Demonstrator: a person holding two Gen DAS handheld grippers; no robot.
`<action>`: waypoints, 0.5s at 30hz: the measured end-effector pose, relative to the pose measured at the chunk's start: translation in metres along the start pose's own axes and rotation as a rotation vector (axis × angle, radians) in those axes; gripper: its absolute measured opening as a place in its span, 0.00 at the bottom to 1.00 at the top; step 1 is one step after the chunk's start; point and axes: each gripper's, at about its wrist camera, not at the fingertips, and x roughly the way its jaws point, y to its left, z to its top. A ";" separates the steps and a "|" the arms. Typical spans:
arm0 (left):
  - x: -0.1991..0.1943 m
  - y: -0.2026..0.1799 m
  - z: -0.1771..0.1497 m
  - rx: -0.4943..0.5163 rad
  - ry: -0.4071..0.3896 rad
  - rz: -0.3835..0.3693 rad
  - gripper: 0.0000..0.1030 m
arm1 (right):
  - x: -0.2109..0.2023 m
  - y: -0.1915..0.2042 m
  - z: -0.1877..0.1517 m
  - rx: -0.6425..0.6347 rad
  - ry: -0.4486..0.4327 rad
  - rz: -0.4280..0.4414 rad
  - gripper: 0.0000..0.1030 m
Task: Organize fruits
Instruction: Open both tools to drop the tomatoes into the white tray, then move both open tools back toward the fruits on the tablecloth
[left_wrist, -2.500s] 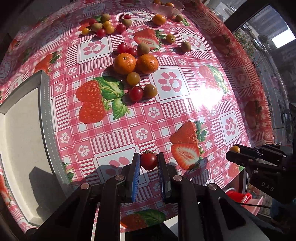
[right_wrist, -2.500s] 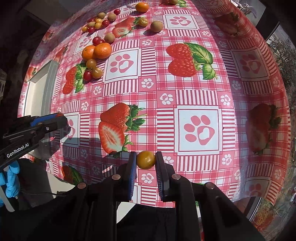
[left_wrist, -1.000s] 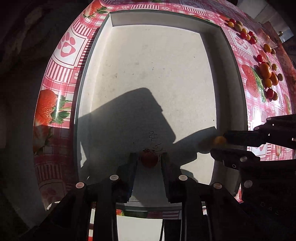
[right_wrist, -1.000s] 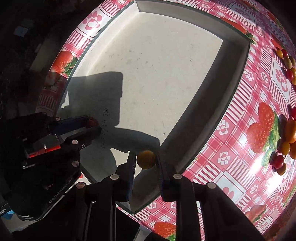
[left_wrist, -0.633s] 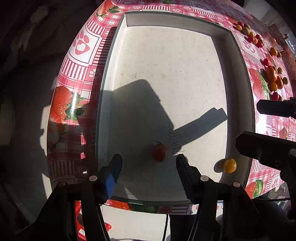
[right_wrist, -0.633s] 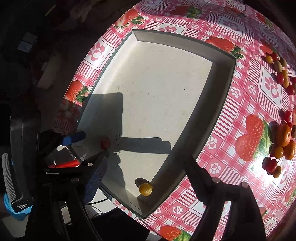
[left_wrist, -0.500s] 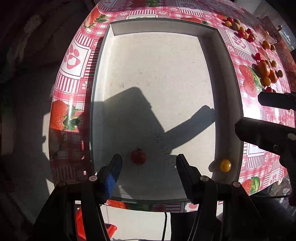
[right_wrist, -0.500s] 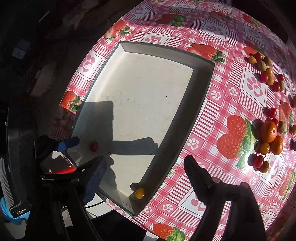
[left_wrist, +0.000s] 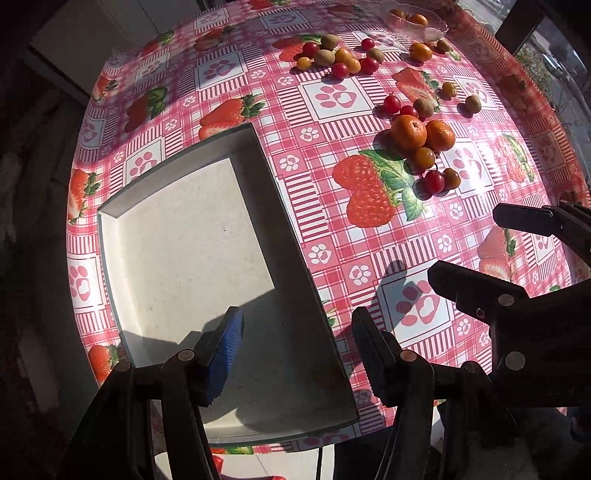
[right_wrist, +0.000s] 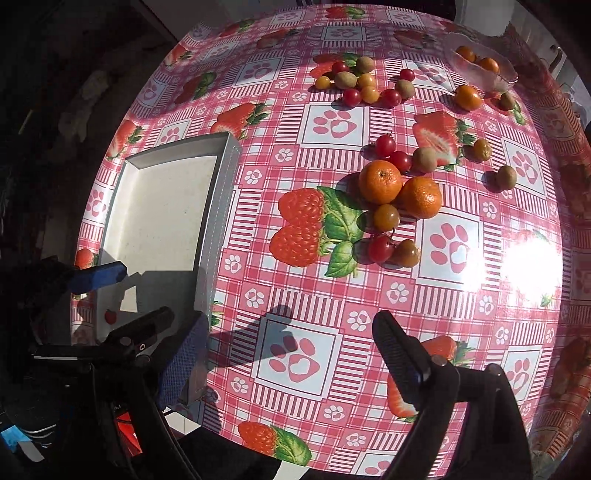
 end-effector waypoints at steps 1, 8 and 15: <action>0.001 -0.005 0.003 0.003 0.002 -0.002 0.60 | -0.002 -0.007 0.000 0.011 -0.008 -0.003 0.91; -0.002 -0.041 0.010 0.018 0.038 0.005 0.60 | -0.008 -0.044 -0.002 0.059 -0.021 -0.002 0.91; 0.007 -0.068 0.025 0.030 0.070 0.027 0.60 | -0.013 -0.083 -0.008 0.114 -0.009 0.010 0.91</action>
